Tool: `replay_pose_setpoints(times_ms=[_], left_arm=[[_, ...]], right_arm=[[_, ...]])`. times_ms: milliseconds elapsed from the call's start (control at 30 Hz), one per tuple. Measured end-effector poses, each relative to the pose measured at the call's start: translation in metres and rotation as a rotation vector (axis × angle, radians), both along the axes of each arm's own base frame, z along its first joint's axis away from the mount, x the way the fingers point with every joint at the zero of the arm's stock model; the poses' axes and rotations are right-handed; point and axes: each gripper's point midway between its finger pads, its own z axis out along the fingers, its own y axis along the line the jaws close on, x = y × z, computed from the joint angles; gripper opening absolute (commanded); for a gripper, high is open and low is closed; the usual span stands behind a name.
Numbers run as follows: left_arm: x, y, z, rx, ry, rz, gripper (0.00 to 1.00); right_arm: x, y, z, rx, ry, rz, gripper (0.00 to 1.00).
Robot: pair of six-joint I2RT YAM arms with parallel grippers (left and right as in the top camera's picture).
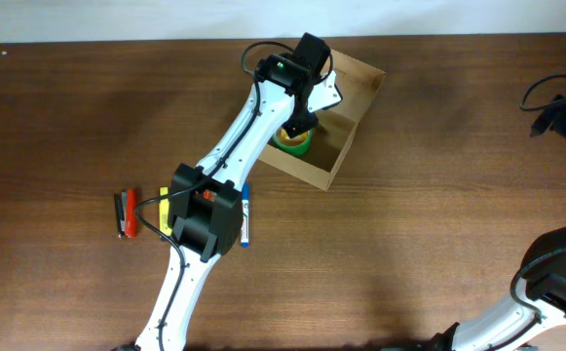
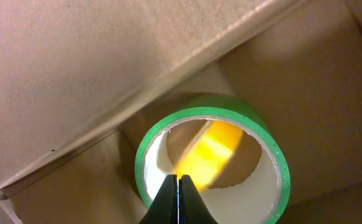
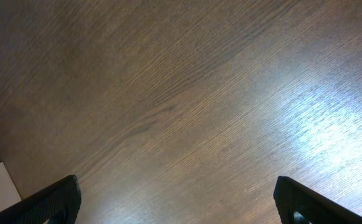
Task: Pack container
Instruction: 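Carry the yellow tape over the box and lower it inside, then release the yellow tape and move the left gripper to the stapler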
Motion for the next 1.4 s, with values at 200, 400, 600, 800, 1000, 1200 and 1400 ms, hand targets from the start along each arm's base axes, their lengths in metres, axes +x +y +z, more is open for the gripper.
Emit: replay_pose_setpoints(times_ms=[200, 400, 600, 800, 1000, 1200, 1400], left_arm=[[0.001, 0.002, 0.0, -0.008, 0.001, 0.03, 0.07], [-0.002, 0.007, 0.01, -0.007, 0.009, 0.089, 0.13], [-0.002, 0.011, 0.054, -0.063, -0.057, 0.176, 0.71], [-0.008, 0.031, 0.163, -0.209, -0.225, 0.267, 0.76], [-0.017, 0.108, 0.259, -0.33, -0.384, 0.483, 0.66], [-0.053, 0.204, 0.24, -0.25, -0.229, 0.815, 0.74], [-0.077, 0.264, 0.215, -0.203, -0.089, 1.028, 0.82]], right_arm=[[0.0, 0.0, 0.0, 0.002, -0.001, 0.0, 0.99], [0.001, 0.001, 0.0, 0.006, -0.004, 0.001, 0.99], [0.001, 0.003, 0.0, 0.015, -0.008, 0.003, 1.0], [0.001, 0.004, 0.0, 0.02, -0.007, 0.004, 1.0], [0.001, 0.004, 0.0, 0.024, -0.008, 0.004, 0.99], [0.001, 0.005, 0.0, 0.026, -0.01, 0.005, 0.99], [0.004, 0.003, 0.001, 0.019, -0.022, 0.005, 0.99]])
